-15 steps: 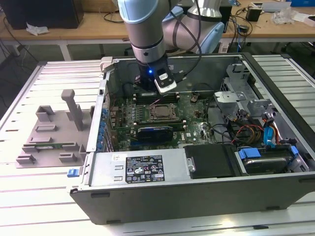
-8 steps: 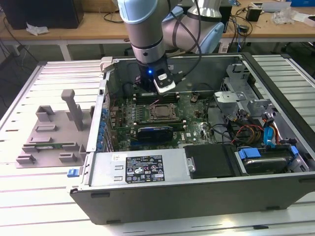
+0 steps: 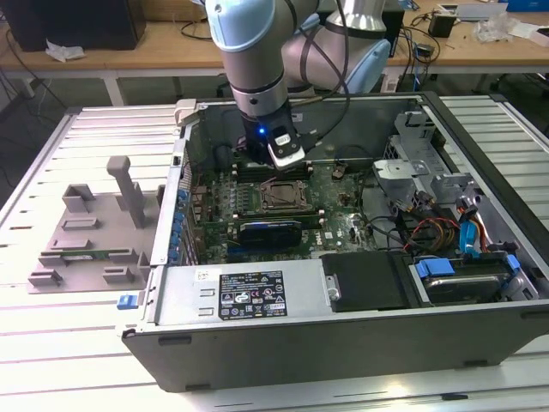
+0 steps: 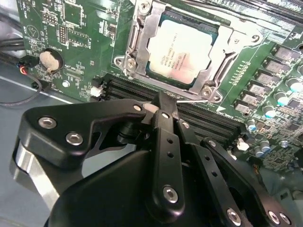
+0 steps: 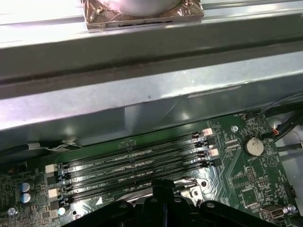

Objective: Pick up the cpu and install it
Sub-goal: 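Install the first cpu locking lever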

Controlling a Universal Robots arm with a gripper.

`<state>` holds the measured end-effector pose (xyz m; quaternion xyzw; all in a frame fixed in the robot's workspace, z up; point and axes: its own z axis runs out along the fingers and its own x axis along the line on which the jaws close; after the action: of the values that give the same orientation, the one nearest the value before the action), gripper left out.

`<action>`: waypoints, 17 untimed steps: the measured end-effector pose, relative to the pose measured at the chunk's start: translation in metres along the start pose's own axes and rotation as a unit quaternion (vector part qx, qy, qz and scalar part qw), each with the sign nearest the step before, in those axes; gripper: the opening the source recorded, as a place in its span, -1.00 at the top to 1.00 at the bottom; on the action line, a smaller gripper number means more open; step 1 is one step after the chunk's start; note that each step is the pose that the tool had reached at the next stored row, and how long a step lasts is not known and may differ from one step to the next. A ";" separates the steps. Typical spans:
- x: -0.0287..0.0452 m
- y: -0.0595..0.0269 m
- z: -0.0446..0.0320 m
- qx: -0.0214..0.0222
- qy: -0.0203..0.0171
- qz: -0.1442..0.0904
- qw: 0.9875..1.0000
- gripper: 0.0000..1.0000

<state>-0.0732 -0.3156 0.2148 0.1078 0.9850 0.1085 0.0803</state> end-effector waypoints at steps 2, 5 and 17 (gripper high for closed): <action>0.0002 -0.0002 0.0020 0.000 -0.001 0.001 1.000 0.79; 0.0008 0.0016 0.0038 0.000 -0.002 0.003 1.000 0.79; 0.0019 0.0045 0.0078 0.021 -0.013 0.028 0.999 0.79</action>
<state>-0.0727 -0.3093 0.2081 0.1383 0.9825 0.0883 0.0882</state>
